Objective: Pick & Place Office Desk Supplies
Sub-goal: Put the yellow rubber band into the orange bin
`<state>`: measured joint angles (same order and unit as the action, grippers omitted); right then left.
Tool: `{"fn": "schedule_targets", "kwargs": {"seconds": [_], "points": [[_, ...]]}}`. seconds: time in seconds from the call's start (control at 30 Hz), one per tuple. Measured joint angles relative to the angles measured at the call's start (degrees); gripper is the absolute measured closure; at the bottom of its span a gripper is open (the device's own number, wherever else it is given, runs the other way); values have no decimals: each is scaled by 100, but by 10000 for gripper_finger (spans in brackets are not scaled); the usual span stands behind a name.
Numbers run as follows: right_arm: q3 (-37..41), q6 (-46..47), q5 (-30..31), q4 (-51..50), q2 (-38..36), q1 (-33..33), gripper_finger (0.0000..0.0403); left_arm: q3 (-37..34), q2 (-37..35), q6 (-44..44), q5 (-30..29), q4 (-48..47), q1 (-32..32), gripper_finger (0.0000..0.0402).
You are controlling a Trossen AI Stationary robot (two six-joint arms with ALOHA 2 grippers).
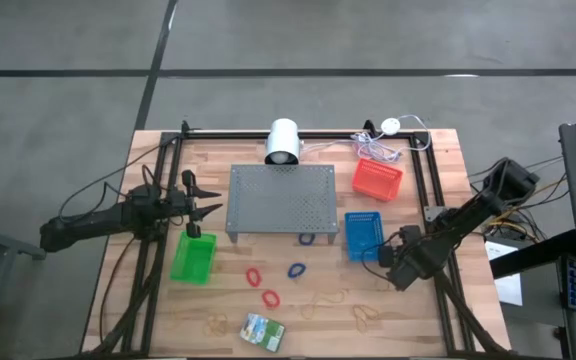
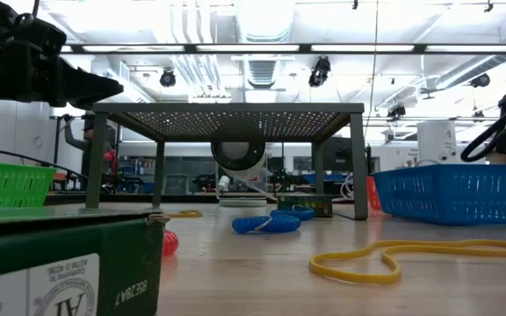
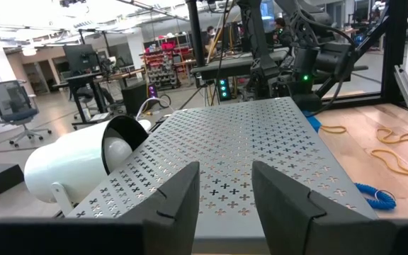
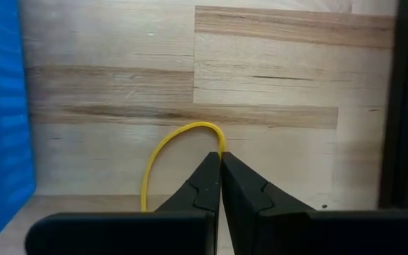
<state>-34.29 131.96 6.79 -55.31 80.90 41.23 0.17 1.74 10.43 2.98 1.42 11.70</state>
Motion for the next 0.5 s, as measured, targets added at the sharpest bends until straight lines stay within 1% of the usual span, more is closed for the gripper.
{"fn": "schedule_targets", "kwargs": {"seconds": [0.1, 0.5], "points": [[-159, -9, -47, -368, 7, 0, 395, 0, 0, -1, 0, 0, -1, 268], [-961, -149, 19, -1261, -11, 0, 395, 0, 0, 0, 1, 0, 0, 268]]}}
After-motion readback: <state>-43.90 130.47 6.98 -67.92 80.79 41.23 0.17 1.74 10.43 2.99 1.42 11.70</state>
